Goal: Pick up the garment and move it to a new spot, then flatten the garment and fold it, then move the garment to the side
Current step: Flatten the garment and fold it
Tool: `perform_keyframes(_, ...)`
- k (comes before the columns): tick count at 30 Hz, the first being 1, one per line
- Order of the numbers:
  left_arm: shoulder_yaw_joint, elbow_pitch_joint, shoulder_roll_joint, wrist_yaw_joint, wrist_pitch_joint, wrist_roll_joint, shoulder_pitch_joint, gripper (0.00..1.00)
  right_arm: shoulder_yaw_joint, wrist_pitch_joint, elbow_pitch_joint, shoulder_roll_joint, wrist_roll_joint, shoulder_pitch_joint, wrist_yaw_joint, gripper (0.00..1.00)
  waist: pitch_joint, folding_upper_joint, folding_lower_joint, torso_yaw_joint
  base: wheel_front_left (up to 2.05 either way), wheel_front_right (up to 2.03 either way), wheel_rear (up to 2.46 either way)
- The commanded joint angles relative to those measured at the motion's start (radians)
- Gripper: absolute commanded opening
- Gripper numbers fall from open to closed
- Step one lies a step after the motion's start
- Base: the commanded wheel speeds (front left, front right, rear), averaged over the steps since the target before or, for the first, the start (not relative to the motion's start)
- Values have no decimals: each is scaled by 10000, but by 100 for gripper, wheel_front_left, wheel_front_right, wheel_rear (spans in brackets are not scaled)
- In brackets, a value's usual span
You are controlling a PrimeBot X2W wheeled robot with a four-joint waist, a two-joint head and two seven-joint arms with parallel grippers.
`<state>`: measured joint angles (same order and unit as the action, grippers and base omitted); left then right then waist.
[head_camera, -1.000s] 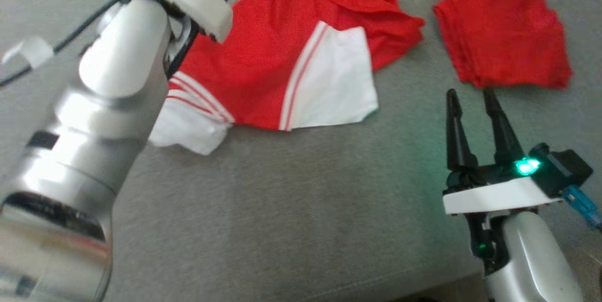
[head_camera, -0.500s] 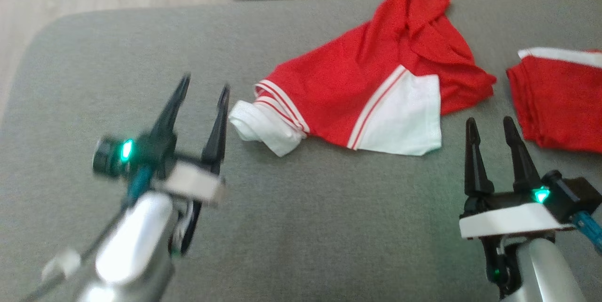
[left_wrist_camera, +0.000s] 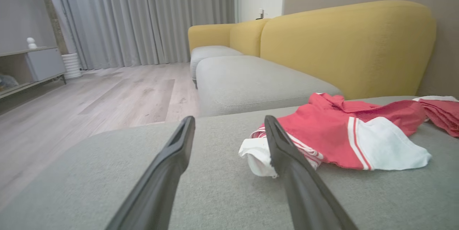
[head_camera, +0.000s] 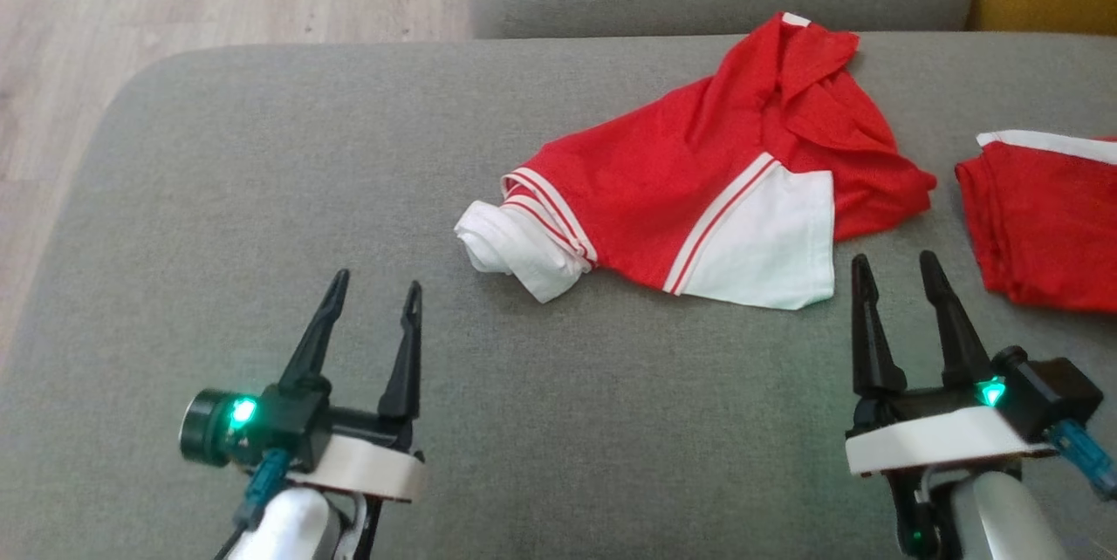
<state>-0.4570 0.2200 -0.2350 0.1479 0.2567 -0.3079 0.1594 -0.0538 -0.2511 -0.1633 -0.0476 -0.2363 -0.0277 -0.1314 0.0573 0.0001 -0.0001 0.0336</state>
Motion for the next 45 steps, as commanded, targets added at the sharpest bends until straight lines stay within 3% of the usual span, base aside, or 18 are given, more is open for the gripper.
perform_keyframes(1, 339, -308, -42, -106, 50, 135, 625, 100, -206, -107, 308, -26, 40, -327, 7, 100, 107, -1, 1, -122, 0, 0, 0)
perform_keyframes(7, -492, 322, 275, -878, -24, 594, 1655, 100, -23, -107, 289, -26, 74, -521, 7, 100, 747, -1, 1, -660, 0, 0, 0)
perform_keyframes(15, -1902, 1460, 960, -1952, -930, 1257, 3529, 100, 819, -107, 474, -26, -113, -1065, 7, 100, 2046, -1, 1, -1825, 0, 0, 0)
perform_keyframes(21, -2712, 2478, 1327, -2383, -1389, 1562, 4561, 100, 932, -107, 649, -26, -428, -1392, 7, 100, 2742, -1, 1, -2807, 0, 0, 0)
perform_keyframes(31, -3210, 4313, 1622, -2350, -1861, 1744, 5699, 100, 460, -107, 1033, -26, -989, -1584, 7, 100, 3340, -1, 1, -4015, 0, 0, 0)
perform_keyframes(41, -3269, 5694, 1666, -2047, -2088, 1749, 6094, 100, 425, -107, 1078, -26, -1141, -1479, 7, 100, 3367, -1, 1, -4286, 0, 0, 0)
perform_keyframes(42, -3283, 5782, 1676, -2058, -2075, 1723, 6118, 46, 438, -107, 1082, -26, -1142, -1479, 7, 100, 3358, -1, 1, -4263, 0, 0, 0)
perform_keyframes(43, -3297, 5855, 1688, -2075, -2048, 1689, 6144, 0, 448, -107, 1084, -26, -1139, -1484, 7, 100, 3345, -1, 1, -4226, 0, 0, 0)
perform_keyframes(45, -3295, 5936, 1716, -2087, -1909, 1594, 6187, 0, 462, -107, 1081, -26, -1122, -1488, 7, 100, 3283, -1, 1, -4111, 0, 0, 0)
